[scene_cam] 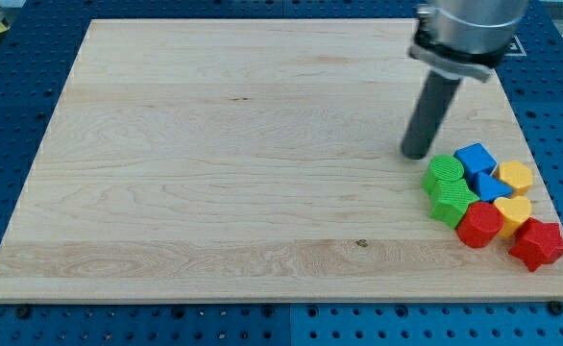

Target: Push the group of blocks up a bit

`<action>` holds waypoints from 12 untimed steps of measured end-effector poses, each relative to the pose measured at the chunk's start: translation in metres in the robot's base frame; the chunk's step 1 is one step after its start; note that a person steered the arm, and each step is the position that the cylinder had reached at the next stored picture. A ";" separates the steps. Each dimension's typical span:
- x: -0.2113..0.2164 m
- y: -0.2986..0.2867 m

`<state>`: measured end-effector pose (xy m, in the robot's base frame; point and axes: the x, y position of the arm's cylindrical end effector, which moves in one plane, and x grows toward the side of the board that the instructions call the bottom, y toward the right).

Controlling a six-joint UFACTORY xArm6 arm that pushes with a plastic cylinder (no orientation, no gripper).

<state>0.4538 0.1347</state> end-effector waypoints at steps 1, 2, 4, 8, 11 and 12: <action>0.022 -0.033; 0.058 -0.028; 0.137 -0.016; 0.165 0.055; 0.165 0.073; 0.164 0.103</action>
<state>0.6181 0.2375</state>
